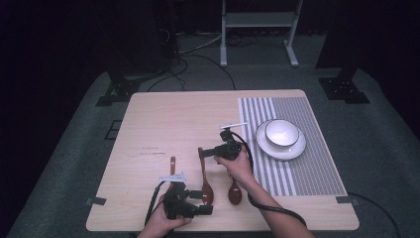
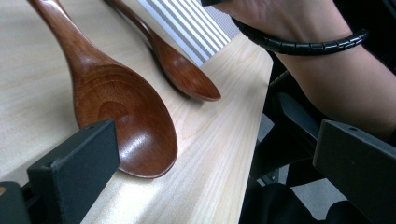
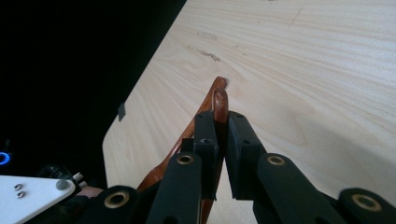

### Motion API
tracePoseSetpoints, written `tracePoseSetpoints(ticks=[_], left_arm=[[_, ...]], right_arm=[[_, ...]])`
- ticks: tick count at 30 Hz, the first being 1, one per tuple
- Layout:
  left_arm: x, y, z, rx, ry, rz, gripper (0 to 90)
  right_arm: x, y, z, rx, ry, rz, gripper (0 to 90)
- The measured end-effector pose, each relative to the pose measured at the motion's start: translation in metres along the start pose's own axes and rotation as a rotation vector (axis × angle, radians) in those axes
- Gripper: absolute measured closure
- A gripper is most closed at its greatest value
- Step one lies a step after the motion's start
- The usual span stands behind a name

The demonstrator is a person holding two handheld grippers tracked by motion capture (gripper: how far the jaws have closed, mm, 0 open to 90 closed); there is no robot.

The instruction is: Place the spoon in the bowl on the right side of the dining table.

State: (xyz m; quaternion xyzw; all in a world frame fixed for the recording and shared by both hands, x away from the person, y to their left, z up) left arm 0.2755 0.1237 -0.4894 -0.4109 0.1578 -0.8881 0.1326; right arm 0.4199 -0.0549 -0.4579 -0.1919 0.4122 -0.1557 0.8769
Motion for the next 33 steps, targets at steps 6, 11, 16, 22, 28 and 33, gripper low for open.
tracePoseSetpoints(ticks=[6,11,16,22,28,33], left_arm=[[0.001,-0.003,0.001,0.015,0.004,0.002,0.0],[0.001,-0.002,0.001,0.017,0.003,0.004,0.0],[0.000,-0.002,0.001,0.012,-0.001,0.015,0.0],[0.001,-0.002,0.001,0.014,-0.001,0.012,0.0],[0.000,-0.004,0.002,0.024,-0.002,0.014,0.0],[0.000,-0.004,0.002,0.020,0.002,0.014,0.0]], right_arm=[[0.004,-0.013,0.002,0.028,0.013,0.004,83.6],[0.007,-0.027,0.006,0.063,0.024,0.004,83.6],[0.010,-0.037,0.009,0.081,0.034,-0.019,83.5],[0.013,-0.051,0.014,0.108,0.047,-0.038,83.5],[0.016,-0.068,0.021,0.142,0.055,-0.064,83.5],[0.020,-0.084,0.025,0.176,0.068,-0.081,83.5]])
Point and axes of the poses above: each handheld gripper's, and its own axes: y roughly forward along the jaws, z roughly out of its top, x roughly to its right, the point moved 2 cm from there along y, roughly forward along the jaws, and after that the axes turned 6 degrees about -y, right-handed, at the moved point
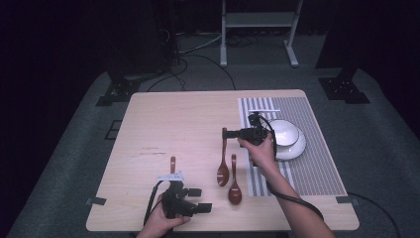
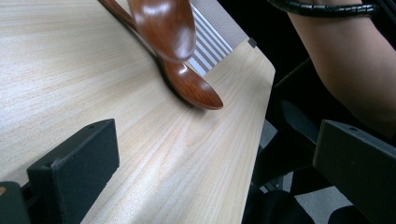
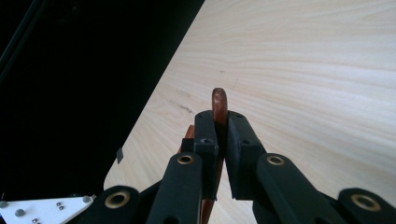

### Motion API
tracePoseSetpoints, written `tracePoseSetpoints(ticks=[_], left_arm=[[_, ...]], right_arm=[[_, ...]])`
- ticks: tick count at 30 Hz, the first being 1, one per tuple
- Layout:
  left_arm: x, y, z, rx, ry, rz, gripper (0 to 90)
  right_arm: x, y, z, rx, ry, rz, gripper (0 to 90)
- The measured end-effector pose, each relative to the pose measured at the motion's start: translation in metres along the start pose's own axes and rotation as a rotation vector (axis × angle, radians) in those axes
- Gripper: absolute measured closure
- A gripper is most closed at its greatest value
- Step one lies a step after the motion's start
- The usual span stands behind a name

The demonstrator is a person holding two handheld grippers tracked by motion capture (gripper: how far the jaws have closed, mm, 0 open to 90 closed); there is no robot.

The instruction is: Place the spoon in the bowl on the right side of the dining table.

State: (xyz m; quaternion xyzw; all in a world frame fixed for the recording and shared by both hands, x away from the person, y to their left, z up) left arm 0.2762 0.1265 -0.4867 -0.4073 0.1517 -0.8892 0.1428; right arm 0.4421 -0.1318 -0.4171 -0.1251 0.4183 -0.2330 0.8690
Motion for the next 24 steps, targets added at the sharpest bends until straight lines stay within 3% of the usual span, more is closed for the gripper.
tracePoseSetpoints(ticks=[24], left_arm=[[-0.002,-0.003,0.001,0.020,-0.008,0.014,0.0]], right_arm=[[0.027,-0.051,0.020,0.109,0.060,-0.081,83.4]])
Point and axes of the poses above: each handheld gripper's, and its own axes: y roughly forward along the jaws, z roughly out of its top, x roughly to its right, the point moved 2 cm from there along y, roughly forward along the jaws, and after that the axes turned 6 degrees about -y, right-handed, at the moved point
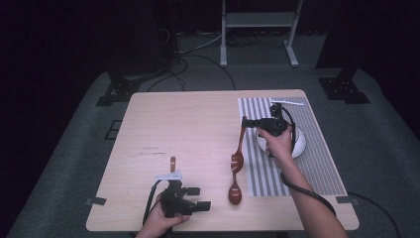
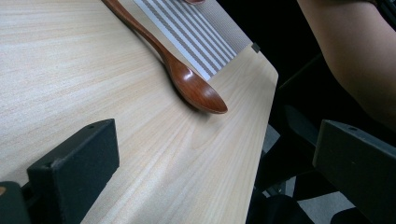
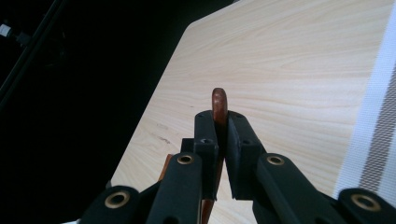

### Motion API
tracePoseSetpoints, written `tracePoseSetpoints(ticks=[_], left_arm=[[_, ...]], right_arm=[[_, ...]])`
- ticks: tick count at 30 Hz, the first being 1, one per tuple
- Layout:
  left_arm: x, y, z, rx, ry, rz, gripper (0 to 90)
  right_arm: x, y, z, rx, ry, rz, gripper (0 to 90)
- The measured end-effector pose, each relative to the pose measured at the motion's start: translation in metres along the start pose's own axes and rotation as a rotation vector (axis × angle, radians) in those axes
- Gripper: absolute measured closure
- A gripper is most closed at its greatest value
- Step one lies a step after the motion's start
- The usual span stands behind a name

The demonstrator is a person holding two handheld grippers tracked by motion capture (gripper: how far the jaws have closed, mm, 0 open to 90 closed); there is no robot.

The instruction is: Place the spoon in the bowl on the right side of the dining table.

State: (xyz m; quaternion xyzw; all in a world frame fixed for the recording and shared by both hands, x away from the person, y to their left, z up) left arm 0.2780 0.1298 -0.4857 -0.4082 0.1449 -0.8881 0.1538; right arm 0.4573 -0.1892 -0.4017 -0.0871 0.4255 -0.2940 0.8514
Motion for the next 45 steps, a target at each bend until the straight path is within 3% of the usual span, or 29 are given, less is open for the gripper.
tracePoseSetpoints(ticks=[45], left_arm=[[-0.001,-0.002,0.001,0.016,-0.003,0.006,0.0]], right_arm=[[0.030,-0.070,0.040,0.172,0.067,-0.139,83.4]])
Point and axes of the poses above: each handheld gripper's, and its own axes: y roughly forward along the jaws, z roughly out of its top, x roughly to its right, the point moved 2 cm from there along y, roughly forward along the jaws, and after that the axes turned 6 degrees about -y, right-handed, at the moved point
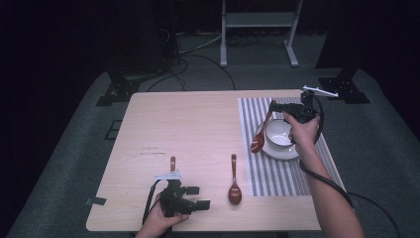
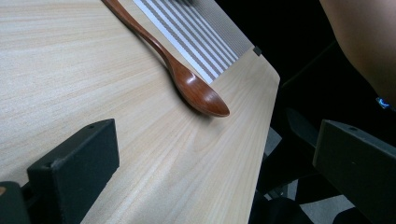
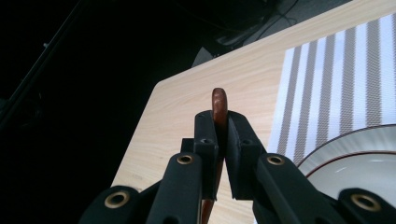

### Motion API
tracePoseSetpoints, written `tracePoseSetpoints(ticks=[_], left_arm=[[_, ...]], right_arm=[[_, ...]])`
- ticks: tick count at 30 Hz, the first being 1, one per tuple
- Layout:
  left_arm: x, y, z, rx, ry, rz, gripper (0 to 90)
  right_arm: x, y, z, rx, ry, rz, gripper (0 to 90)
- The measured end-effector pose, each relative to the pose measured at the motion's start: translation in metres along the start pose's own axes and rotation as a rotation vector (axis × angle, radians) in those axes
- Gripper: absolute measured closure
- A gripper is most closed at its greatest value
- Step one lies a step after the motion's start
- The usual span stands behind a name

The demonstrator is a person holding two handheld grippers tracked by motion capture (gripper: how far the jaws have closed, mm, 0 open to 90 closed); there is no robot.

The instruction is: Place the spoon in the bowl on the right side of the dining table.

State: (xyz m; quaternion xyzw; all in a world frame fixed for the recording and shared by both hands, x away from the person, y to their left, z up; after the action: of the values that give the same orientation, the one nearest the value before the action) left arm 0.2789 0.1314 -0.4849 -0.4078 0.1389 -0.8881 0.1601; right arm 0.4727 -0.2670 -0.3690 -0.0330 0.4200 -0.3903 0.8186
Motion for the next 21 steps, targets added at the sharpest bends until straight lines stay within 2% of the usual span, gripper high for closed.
tracePoseSetpoints(ticks=[21], left_arm=[[0.000,-0.001,0.000,0.001,0.001,0.001,0.0]], right_arm=[[0.023,-0.026,0.013,0.073,0.048,-0.064,83.4]])
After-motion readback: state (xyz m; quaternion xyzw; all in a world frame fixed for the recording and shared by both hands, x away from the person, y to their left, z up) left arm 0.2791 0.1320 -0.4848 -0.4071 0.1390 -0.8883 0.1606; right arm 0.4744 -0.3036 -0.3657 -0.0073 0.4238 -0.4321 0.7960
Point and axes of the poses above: each handheld gripper's, and its own axes: y roughly forward along the jaws, z roughly out of its top, x roughly to its right, the point moved 2 cm from there along y, roughly forward along the jaws, and after that the axes turned 6 degrees about -y, right-handed, at the moved point
